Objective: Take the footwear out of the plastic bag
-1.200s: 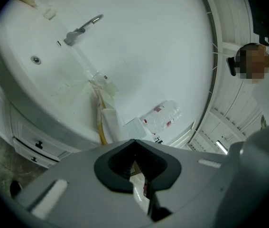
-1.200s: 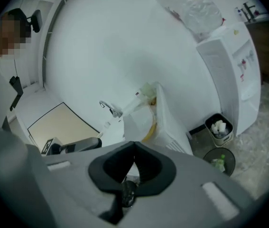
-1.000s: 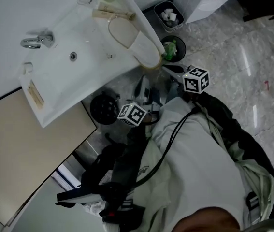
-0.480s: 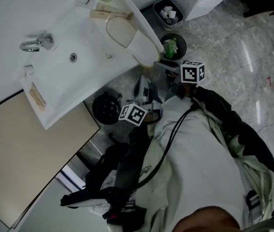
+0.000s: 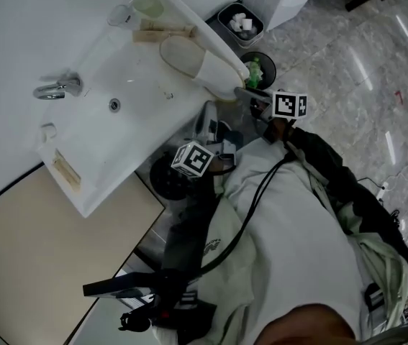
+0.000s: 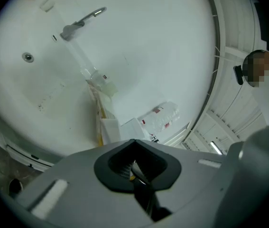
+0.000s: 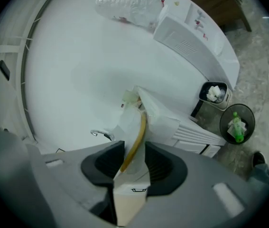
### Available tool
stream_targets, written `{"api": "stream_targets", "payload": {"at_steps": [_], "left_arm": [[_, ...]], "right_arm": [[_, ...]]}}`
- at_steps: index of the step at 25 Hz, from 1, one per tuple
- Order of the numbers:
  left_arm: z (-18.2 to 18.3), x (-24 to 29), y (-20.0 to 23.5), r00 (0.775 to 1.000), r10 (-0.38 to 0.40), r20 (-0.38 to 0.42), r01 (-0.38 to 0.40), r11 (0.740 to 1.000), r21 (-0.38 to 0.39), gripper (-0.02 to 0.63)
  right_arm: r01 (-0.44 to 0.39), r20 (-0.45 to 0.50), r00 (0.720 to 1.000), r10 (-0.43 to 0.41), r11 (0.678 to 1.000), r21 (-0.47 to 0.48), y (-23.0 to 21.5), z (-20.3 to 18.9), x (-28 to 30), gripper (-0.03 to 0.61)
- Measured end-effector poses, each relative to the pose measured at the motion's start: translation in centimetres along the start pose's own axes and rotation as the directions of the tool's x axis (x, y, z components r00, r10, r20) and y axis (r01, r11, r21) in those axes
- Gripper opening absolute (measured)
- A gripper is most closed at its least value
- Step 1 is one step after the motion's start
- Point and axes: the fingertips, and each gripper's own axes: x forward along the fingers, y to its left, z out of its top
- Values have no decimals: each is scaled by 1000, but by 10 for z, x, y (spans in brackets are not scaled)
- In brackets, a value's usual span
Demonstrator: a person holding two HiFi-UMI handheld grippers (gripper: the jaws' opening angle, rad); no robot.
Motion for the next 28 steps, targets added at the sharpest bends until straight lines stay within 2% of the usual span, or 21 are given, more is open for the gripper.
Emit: {"api": "stream_targets", "payload": {"at_steps": [4,8,9,10,11,14,18,23,25,27,28], "left_arm": [[14,8,2,998,-43,-39,44,999,21,6],[22,15,24,994,-40,-99,38,999,-25,15],[21,18,27,991,-55,-124,49,998,-48,61],[20,22,28,986,-75,-149,65,995,-76,154],[19,25,28,981,-94,-169,78,992,-101,195],[24,32,34,973,-129,-194,101,984,-148,223],[26,32,35,963,-187,-194,143,965,-221,243],[25,30,28,955,-237,-178,184,945,-270,278],[27,32,24,953,-259,-156,205,933,-296,331],[32,35,17,945,-290,-148,238,925,-295,401],[36,38,11,940,-310,-142,261,923,-284,410]], "right_arm": [[15,50,999,-15,1000,-18,2,0,-1,114],[-5,104,995,5,1000,-1,8,0,-4,95],[-17,117,993,16,1000,5,9,1,-6,92],[-33,133,991,32,999,7,11,4,-8,89],[-51,151,987,49,999,9,14,7,-10,83],[-87,197,977,82,996,18,19,18,-16,70],[-106,224,968,110,994,-30,27,29,-23,64],[-118,291,952,97,992,55,22,41,-43,64],[-164,329,935,130,983,79,31,51,-55,64],[-224,342,920,191,973,58,52,60,-64,64],[-250,336,915,224,968,36,64,64,-67,64]]}}
